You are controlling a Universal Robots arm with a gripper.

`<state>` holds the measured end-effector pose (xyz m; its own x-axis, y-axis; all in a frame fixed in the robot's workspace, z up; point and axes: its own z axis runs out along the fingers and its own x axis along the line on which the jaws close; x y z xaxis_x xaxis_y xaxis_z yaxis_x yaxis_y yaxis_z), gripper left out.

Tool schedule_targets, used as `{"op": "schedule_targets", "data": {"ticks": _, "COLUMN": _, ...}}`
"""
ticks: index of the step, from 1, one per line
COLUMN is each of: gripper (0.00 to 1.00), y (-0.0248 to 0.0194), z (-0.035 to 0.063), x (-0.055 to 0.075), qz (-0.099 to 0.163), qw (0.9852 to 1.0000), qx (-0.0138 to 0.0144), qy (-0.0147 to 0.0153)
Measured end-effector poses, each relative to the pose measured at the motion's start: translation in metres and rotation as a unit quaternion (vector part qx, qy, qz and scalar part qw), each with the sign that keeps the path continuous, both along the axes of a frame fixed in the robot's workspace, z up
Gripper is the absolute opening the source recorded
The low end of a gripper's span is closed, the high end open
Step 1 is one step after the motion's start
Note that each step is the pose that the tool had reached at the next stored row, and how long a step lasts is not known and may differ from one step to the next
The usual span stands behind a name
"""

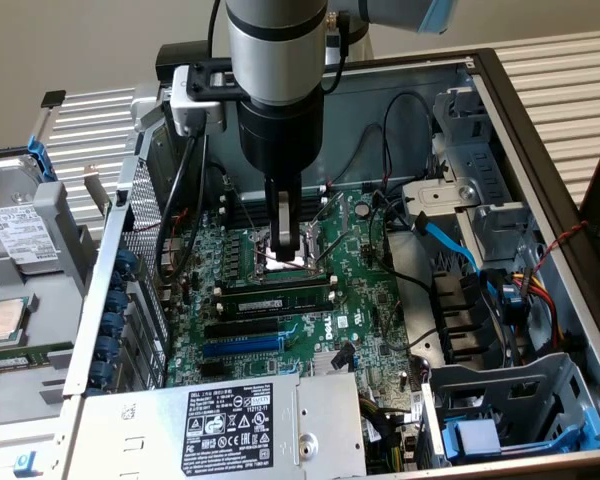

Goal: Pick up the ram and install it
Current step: 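Press down the ram until it locks into place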

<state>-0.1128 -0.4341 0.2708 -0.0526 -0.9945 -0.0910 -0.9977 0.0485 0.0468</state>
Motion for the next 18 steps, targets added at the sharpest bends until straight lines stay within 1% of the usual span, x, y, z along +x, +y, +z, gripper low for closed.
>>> {"op": "schedule_targets", "data": {"ticks": 2, "gripper": 0.11, "y": -0.0001, "z": 0.0001, "x": 0.0001, "qz": -0.01, "qw": 0.9999, "qx": -0.0001, "qy": 0.0001}}
{"op": "schedule_targets", "data": {"ticks": 4, "gripper": 0.11, "y": 0.0, "z": 0.0, "x": 0.0, "qz": -0.026, "qw": 0.9996, "qx": 0.0, "qy": 0.0001}}
{"op": "schedule_targets", "data": {"ticks": 7, "gripper": 0.11, "y": 0.0, "z": -0.0002, "x": 0.0, "qz": -0.051, "qw": 0.9987, "qx": 0.0001, "qy": 0.0}}
{"op": "schedule_targets", "data": {"ticks": 9, "gripper": 0.11, "y": 0.0, "z": -0.0004, "x": 0.0, "qz": -0.068, "qw": 0.9977, "qx": 0.0002, "qy": 0.0}}
{"op": "schedule_targets", "data": {"ticks": 11, "gripper": 0.11, "y": 0.0, "z": -0.0005, "x": 0.0, "qz": -0.084, "qw": 0.9965, "qx": 0.0003, "qy": 0.0}}
{"op": "schedule_targets", "data": {"ticks": 14, "gripper": 0.11, "y": 0.0, "z": -0.0007, "x": 0.0, "qz": -0.108, "qw": 0.9941, "qx": 0.0004, "qy": 0.0001}}
{"op": "schedule_targets", "data": {"ticks": 16, "gripper": 0.11, "y": 0.0, "z": -0.0009, "x": 0.0, "qz": -0.124, "qw": 0.9922, "qx": 0.0006, "qy": 0.0}}
{"op": "schedule_targets", "data": {"ticks": 18, "gripper": 0.11, "y": 0.0, "z": -0.001, "x": 0.0, "qz": -0.141, "qw": 0.99, "qx": 0.0006, "qy": 0.0}}
